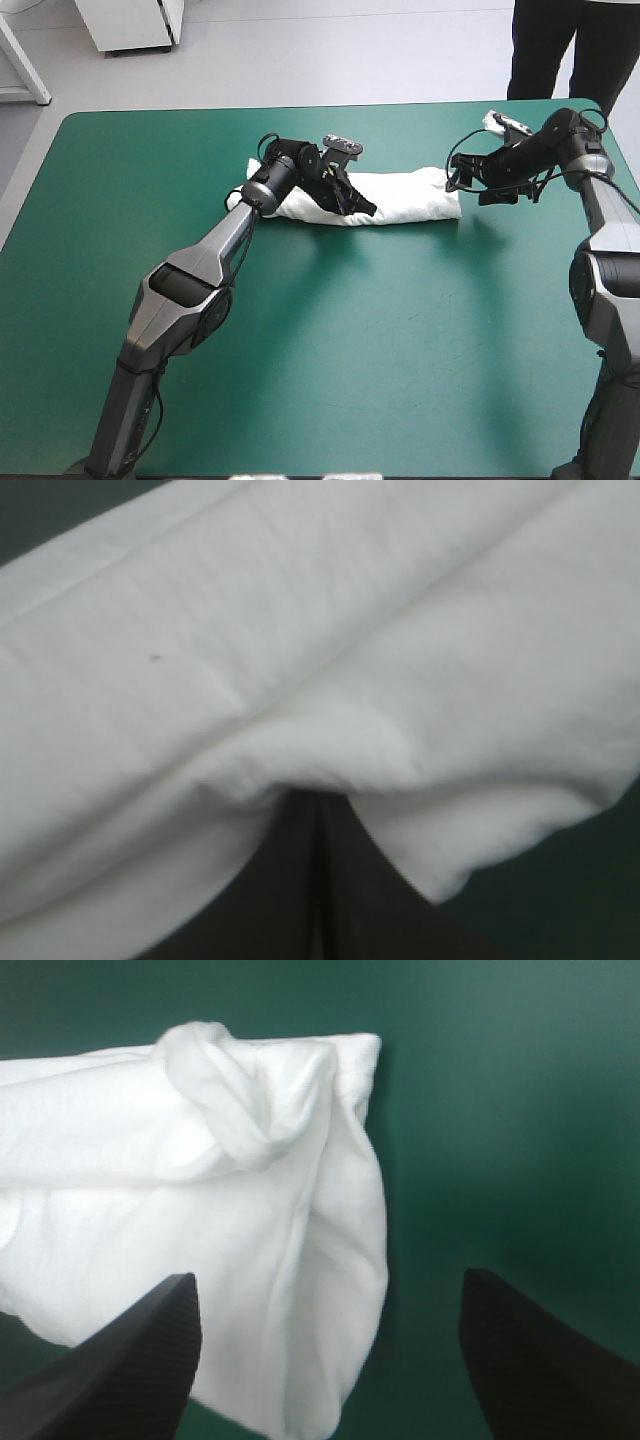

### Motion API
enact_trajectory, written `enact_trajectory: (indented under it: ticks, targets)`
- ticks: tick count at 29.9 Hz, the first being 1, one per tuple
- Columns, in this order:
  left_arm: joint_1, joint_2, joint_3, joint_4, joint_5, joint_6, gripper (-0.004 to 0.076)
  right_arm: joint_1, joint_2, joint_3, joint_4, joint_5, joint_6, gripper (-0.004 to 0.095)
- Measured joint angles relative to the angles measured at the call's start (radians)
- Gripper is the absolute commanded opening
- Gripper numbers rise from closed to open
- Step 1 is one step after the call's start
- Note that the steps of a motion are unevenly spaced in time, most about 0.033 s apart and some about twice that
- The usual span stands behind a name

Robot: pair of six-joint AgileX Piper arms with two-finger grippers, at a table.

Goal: Fold the cloth

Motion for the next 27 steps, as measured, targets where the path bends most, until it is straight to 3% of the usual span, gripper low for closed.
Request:
enact_trajectory:
  ticks: [8,11,15,17,18,27]
  targets:
    - [0.0,0.0,0.0,0.0,0.001,0.0,-0.001,0.036,0.054,0.0,0.012,-0.012,-0.015,0.0681]
    - [0.0,0.0,0.0,0.0,0.001,0.0,-0.001,0.058,0.061,-0.002,0.02,-0.016,-0.016,0.0616]
    - [0.0,0.0,0.0,0.0,0.001,0.0,-0.001,0.075,0.073,-0.009,0.025,-0.022,-0.011,0.0274]
    - [0.0,0.0,0.0,0.0,0.001,0.0,-0.001,0.083,0.082,-0.009,0.027,-0.022,-0.008,0.0025]
    - [0.0,0.0,0.0,0.0,0.001,0.0,-0.001,0.086,0.086,-0.009,0.027,-0.022,-0.008,-0.001]
    - [0.0,0.0,0.0,0.0,0.002,0.0,-0.001,0.094,0.092,-0.033,0.032,-0.012,-0.011,-0.0017]
